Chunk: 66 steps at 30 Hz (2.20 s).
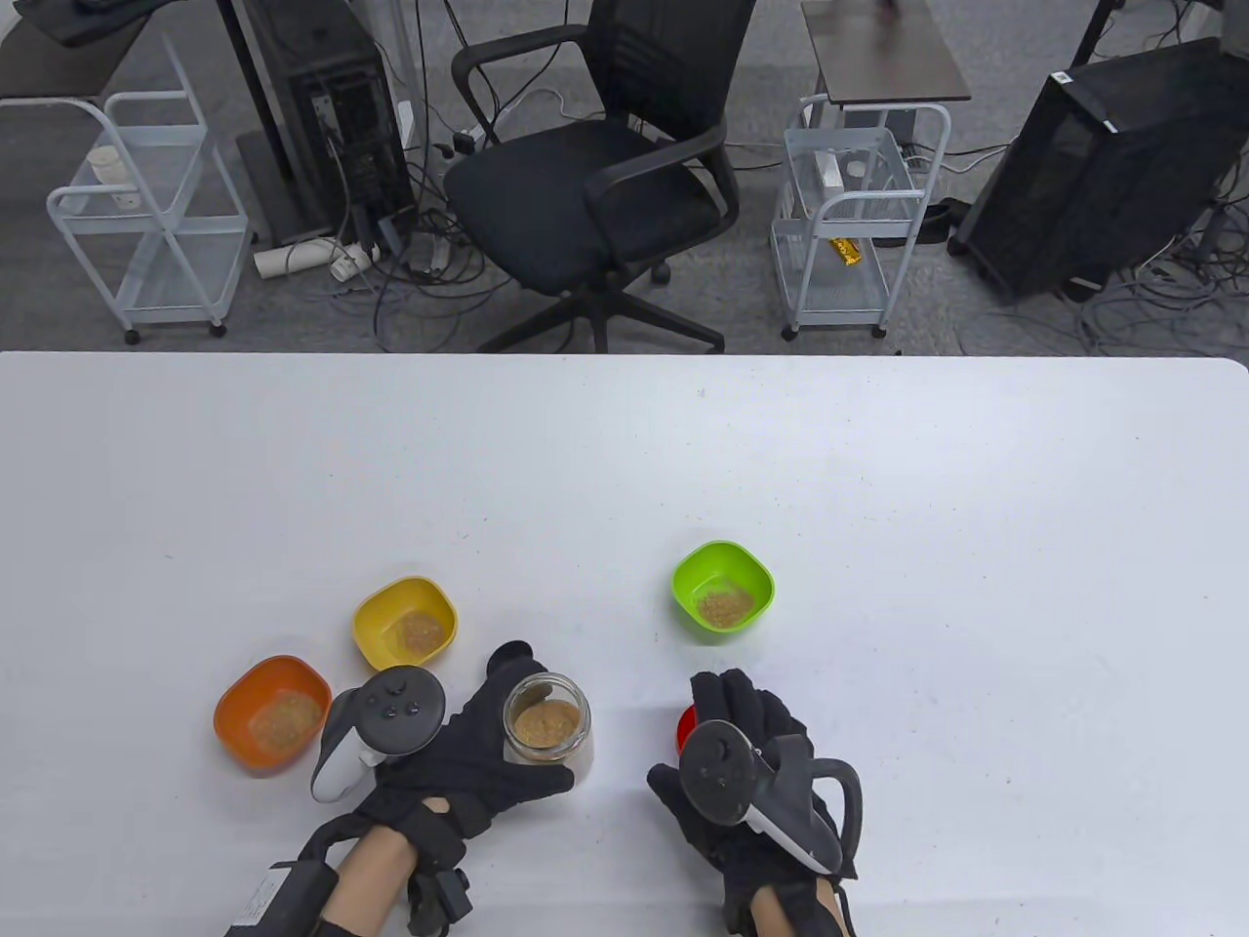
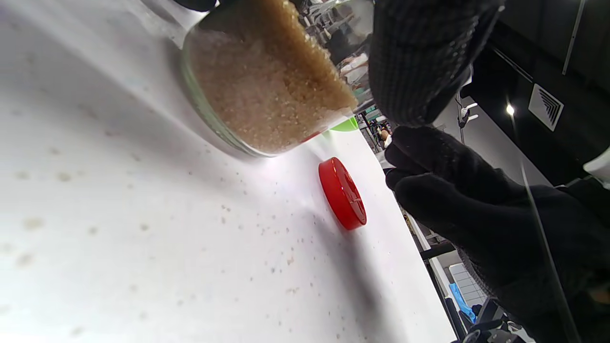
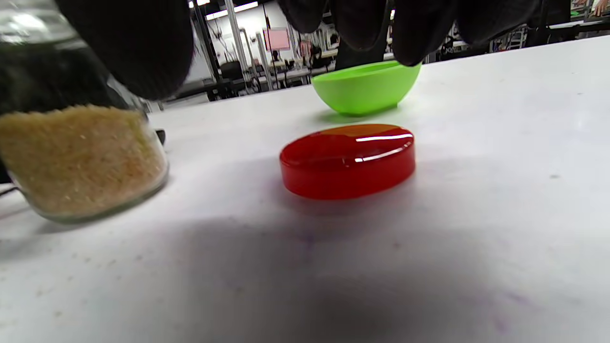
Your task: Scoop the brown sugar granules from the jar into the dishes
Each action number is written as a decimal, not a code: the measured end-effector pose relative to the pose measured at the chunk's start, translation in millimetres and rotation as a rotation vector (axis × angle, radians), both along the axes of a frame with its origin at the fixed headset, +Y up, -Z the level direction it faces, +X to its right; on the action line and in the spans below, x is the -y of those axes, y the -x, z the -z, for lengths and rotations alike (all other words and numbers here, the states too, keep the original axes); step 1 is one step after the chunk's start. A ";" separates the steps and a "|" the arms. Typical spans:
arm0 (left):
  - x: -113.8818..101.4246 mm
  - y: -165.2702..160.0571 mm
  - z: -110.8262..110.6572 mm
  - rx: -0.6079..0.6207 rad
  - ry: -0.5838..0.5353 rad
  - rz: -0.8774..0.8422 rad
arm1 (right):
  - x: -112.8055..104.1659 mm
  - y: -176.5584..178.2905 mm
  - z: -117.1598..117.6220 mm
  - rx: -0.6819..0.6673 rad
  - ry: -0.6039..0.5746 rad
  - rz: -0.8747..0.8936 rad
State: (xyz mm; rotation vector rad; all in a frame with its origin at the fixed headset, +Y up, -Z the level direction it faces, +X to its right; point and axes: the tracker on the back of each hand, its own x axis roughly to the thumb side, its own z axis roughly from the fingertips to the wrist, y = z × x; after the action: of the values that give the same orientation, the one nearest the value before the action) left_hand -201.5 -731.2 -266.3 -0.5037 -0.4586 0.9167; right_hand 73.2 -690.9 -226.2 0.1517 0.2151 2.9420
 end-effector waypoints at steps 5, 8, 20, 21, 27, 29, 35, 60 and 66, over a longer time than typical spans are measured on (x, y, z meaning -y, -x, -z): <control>-0.2 0.2 0.4 -0.004 0.004 0.004 | 9.5 3.1 20.2 0.024 0.100 -0.134; -0.1 0.4 0.9 -0.006 0.005 0.005 | 18.7 6.1 30.2 0.016 0.159 -0.191; 0.3 0.3 2.4 0.005 0.014 0.006 | 22.0 12.7 45.5 -0.049 0.142 -0.252; 0.3 0.3 2.4 0.005 0.013 0.006 | 19.2 12.6 45.1 -0.063 0.138 -0.230; 0.4 0.3 2.7 0.005 0.016 0.004 | -17.4 20.4 38.3 -0.134 0.068 -0.163; -0.3 0.1 2.5 0.007 0.010 0.012 | -34.2 25.7 36.1 -0.172 0.058 -0.133; -1.3 0.1 2.7 0.005 -0.002 0.029 | -83.5 57.6 30.4 -0.313 0.030 -0.063; -1.1 0.3 3.2 0.006 -0.003 0.029 | -77.8 143.2 39.4 -0.472 0.044 -0.270; -1.1 0.3 3.0 0.005 -0.008 0.031 | -78.5 147.8 39.4 -0.465 0.010 -0.350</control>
State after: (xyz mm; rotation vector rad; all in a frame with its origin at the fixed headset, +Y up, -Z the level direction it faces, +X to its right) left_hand -201.8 -730.1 -269.3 -0.5048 -0.4571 0.8838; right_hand -74.6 -612.4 -265.6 0.8829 0.3508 3.1990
